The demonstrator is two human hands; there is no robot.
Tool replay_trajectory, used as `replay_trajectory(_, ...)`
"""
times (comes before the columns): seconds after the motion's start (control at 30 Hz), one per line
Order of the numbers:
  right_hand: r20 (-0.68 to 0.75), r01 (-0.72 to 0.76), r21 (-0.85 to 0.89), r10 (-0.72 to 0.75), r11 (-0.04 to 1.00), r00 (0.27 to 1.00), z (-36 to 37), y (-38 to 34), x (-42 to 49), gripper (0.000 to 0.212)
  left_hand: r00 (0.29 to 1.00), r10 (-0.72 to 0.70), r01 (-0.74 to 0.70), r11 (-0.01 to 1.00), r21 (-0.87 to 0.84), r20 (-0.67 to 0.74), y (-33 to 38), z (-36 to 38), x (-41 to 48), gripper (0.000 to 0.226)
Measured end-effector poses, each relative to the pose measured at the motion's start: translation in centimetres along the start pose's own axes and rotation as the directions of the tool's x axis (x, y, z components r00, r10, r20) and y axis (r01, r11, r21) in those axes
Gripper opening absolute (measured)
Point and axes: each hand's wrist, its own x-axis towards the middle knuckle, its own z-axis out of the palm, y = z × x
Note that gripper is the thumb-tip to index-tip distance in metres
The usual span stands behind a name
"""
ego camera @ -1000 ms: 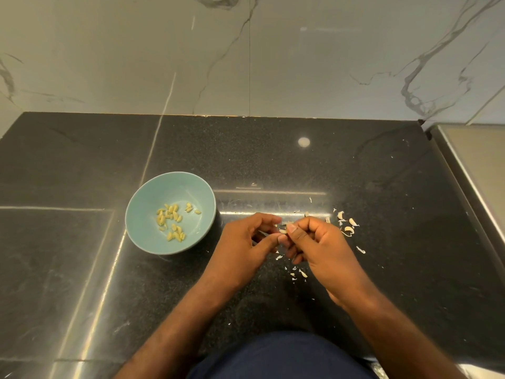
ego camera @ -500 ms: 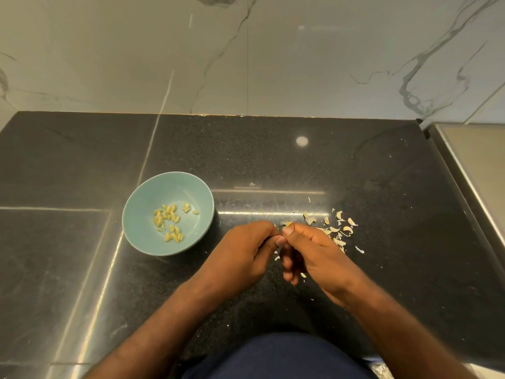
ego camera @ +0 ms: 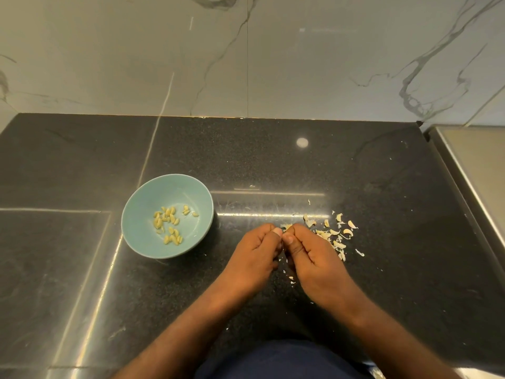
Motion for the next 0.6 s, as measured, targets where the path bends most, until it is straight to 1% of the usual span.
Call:
replay_trajectory(0.03,-0.031,0.112,-0.134,-0.117,0.985,0.993,-0.2,0.3,0.0,0.028,0.997,-0.073,0.075,0.992,-0.106,0.02,0.3,0.1,-0.2,0.033)
replay_trajectory(0.07,-0.04,0.205,-0.253,-0.221,0.946,0.974,-0.5,0.5,0.1,0.024,0.99,-0.131,0.137,0.971,-0.194,0.046,0.5,0.1,-0.4,0.032)
replay_trajectory(0.13,-0.006,0.328,-0.445,-0.37,0.833,0.929,-1.1,1.0,0.4,0.019,0.975,-0.201,0.221,0.923,-0.314,0.094,0.9,0.2,-0.7,0.031)
replay_trajectory(0.17,0.015,0.369,-0.507,-0.42,0.779,0.907,-1.2,1.3,0.5,0.016,0.968,-0.225,0.251,0.899,-0.359,0.113,1.0,0.3,-0.8,0.03)
replay_trajectory(0.2,0.029,0.395,-0.537,-0.452,0.745,0.892,-1.4,1.5,0.6,0.011,0.962,-0.242,0.273,0.876,-0.397,0.127,1.1,0.3,-0.9,0.03)
replay_trajectory(0.23,0.033,0.406,-0.541,-0.464,0.736,0.885,-1.4,1.5,0.7,0.007,0.959,-0.25,0.284,0.858,-0.428,0.134,1.3,0.2,-0.9,0.031)
replay_trajectory(0.3,0.027,0.395,-0.527,-0.449,0.753,0.893,-1.4,1.2,0.7,0.006,0.958,-0.258,0.286,0.833,-0.474,0.125,1.4,0.3,-0.9,0.032)
replay_trajectory(0.33,0.022,0.379,-0.515,-0.43,0.768,0.902,-1.3,1.1,0.7,0.009,0.961,-0.256,0.274,0.835,-0.476,0.105,1.5,0.3,-0.9,0.032)
replay_trajectory(0.4,0.007,0.342,-0.474,-0.385,0.811,0.923,-0.9,0.9,0.5,0.014,0.974,-0.223,0.22,0.891,-0.396,0.038,1.4,0.4,-0.8,0.032)
replay_trajectory(0.47,-0.029,0.302,-0.436,-0.349,0.848,0.937,-0.4,0.8,0.3,0.018,0.99,-0.134,0.121,0.969,-0.214,-0.051,0.9,0.5,-0.7,0.031)
replay_trajectory(0.5,-0.051,0.277,-0.418,-0.327,0.865,0.944,-0.2,0.7,0.2,0.019,0.994,-0.051,0.042,0.995,-0.092,-0.096,0.6,0.4,-0.6,0.032)
replay_trajectory(0.57,-0.078,0.215,-0.354,-0.258,0.91,0.963,0.2,0.5,0.3,0.023,0.983,0.134,-0.118,0.985,0.125,-0.129,-0.4,0.3,-0.2,0.036)
replay_trajectory(0.6,-0.083,0.172,-0.291,-0.204,0.941,0.976,0.4,0.4,0.3,0.025,0.972,0.197,-0.173,0.968,0.18,-0.126,-0.8,0.2,-0.1,0.037)
